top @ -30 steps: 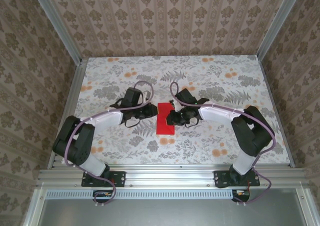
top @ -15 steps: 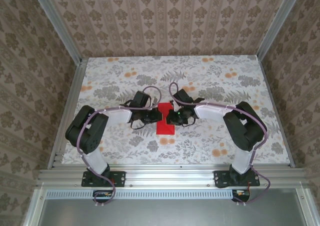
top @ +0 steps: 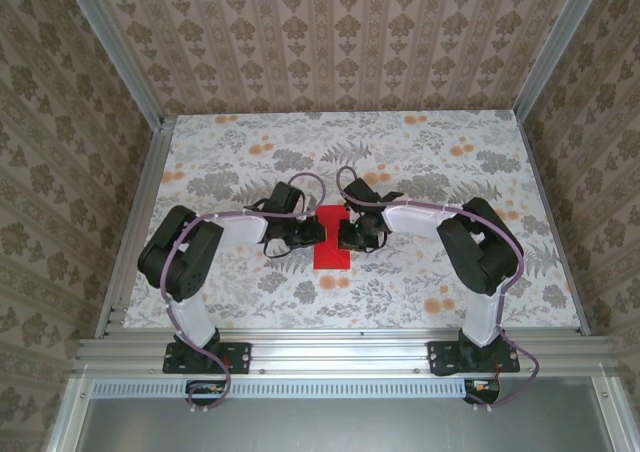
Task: Fold a paper plane with a square sheet of paper (pick it up from the middle)
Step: Fold the triangle a second time at the center of the table.
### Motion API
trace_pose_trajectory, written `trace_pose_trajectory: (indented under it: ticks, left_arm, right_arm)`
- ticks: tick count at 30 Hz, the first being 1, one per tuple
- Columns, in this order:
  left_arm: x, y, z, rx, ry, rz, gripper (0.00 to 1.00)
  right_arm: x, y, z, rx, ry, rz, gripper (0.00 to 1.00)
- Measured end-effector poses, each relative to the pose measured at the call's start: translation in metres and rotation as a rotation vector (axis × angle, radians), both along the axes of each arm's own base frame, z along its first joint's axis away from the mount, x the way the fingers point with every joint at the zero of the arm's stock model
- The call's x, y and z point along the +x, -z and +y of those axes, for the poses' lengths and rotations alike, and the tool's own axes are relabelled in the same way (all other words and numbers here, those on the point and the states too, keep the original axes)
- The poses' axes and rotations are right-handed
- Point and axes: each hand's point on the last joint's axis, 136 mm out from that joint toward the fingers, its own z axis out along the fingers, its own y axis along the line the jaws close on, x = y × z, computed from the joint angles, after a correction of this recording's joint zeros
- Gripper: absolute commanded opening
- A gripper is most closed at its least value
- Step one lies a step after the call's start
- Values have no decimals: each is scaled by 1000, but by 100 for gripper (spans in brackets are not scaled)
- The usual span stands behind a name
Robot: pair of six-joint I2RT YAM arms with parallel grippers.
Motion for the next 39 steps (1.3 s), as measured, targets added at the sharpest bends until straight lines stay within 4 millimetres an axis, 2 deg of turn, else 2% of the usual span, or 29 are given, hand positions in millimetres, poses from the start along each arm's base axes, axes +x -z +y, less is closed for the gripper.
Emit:
trace_pose_trajectory:
  ticks: [11,17,22,26,33,39]
  left_arm:
    - [1,8,-1,20,4,12,8]
    - [3,8,-6,41,22,4,8]
    - [4,8,-6,59,29,6,8]
    - [4,9,-6,66,30,8,8]
    - [4,9,-6,71,28,8,7]
    - [4,9,-6,78,29,11,7]
  right_arm:
    - [1,-2,0,-5,1,2,13]
    - [4,-19,4,23,-3,-38,13]
    - [2,-21,10,30,-17,-48,13]
    - [1,-18,14,27,-27,-42,12]
    - [-2,5,14,3,-31,9,12]
    - [-3,5,15,19,-32,19,11]
